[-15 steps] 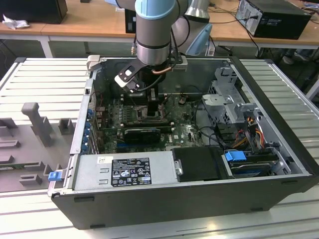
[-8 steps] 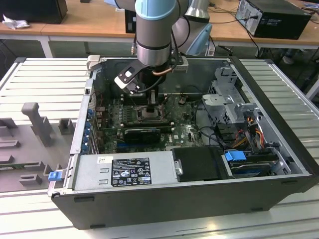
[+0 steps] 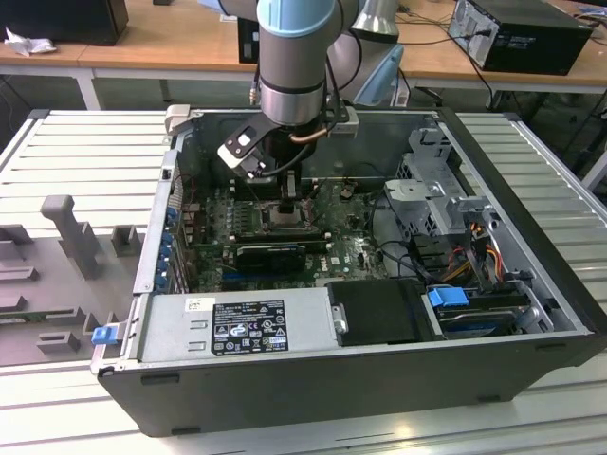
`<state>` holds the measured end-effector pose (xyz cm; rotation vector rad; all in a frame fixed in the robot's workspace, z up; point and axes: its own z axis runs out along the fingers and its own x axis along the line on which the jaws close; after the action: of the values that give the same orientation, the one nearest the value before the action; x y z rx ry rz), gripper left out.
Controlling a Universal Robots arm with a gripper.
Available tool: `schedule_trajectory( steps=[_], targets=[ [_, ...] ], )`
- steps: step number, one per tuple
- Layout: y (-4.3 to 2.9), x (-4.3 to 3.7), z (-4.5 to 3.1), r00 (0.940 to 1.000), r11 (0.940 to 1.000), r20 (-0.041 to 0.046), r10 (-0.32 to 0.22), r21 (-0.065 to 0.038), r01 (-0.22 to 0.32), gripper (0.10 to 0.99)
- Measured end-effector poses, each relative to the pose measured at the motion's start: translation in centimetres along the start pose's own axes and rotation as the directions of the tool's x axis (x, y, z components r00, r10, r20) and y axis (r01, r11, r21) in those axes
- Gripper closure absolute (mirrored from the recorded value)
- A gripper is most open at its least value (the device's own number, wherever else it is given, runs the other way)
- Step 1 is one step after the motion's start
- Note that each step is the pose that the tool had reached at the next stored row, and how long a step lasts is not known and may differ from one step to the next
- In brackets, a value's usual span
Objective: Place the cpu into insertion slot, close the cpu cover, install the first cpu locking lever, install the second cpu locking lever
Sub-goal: 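Place the cpu into insertion slot, then close the cpu cover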
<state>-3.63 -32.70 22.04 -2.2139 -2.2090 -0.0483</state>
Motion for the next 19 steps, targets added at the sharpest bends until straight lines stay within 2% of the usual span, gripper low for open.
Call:
schedule_trajectory(
  steps=[7, 10, 15, 17, 19],
  targets=[
    [0.02, 0.02, -0.34, 1.0, 1.0, -0.0003, 0.0, 0.0, 0.0, 0.98],
    [1.37, 0.01, -0.34, 1.0, 1.0, -0.0001, 0.0, 0.002, 0.0, 0.98],
    [1.41, 0.03, -0.98, 1.0, 1.0, 0.0, 0.0, 0.002, 0.0, 0.98],
    [1.45, 0.04, -0.99, 1.0, 1.0, -0.0003, 0.0, 0.002, 0.0, 0.98],
    [1.9, 0.03, -0.99, 1.0, 1.0, 0.0, 0.0, 0.003, 0.0, 0.98]
  ],
)
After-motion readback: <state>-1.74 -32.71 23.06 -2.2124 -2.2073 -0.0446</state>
